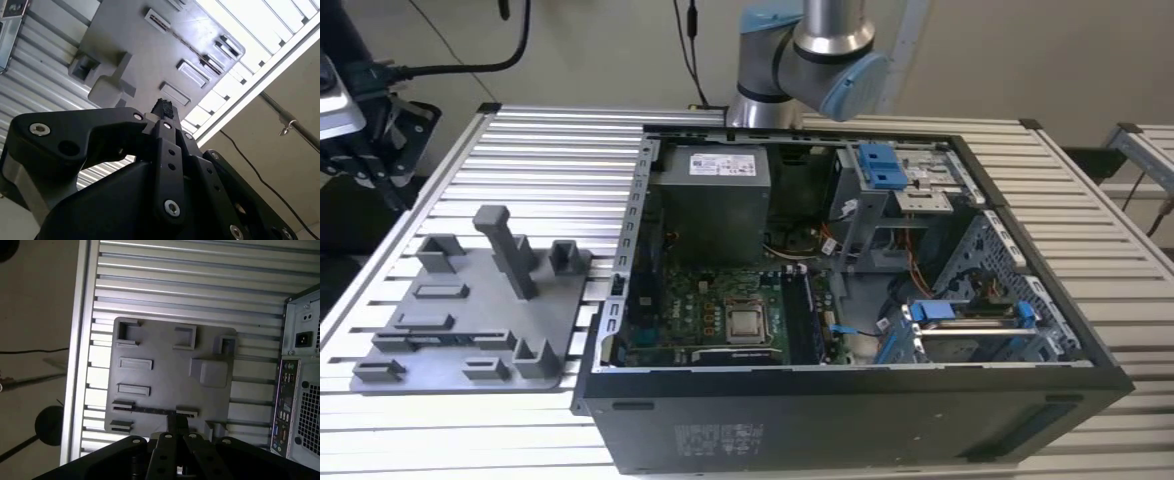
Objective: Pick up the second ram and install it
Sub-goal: 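Pick up the second ram and move it above second insertion slot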
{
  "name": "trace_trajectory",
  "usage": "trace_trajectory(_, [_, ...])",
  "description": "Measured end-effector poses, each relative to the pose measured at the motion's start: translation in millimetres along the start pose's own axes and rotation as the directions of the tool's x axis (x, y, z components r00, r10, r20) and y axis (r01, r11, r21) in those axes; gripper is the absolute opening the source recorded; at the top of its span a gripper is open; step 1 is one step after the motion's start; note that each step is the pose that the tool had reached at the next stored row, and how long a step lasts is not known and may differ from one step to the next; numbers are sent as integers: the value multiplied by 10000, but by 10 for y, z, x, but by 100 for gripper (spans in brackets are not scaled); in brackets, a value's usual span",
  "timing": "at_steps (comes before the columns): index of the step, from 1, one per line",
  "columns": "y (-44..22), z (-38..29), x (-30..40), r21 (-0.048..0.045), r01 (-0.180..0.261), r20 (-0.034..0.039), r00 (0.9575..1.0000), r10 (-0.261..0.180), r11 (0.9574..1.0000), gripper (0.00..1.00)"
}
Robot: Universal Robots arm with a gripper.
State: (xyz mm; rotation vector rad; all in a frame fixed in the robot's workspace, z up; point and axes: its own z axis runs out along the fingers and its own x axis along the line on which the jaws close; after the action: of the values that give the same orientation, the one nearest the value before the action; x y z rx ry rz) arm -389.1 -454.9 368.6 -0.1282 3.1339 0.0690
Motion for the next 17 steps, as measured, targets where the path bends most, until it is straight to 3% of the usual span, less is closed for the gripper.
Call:
trace_trajectory(9, [0, -1, 0, -5, 688, -30, 9976, -688, 9976, 11])
trace_trajectory(13, [0, -1, 0, -10, 1176, -51, 9931, -1176, 9931, 11])
trace_trajectory(17, [0, -2, 0, -15, 1698, -74, 9855, -1698, 9855, 11])
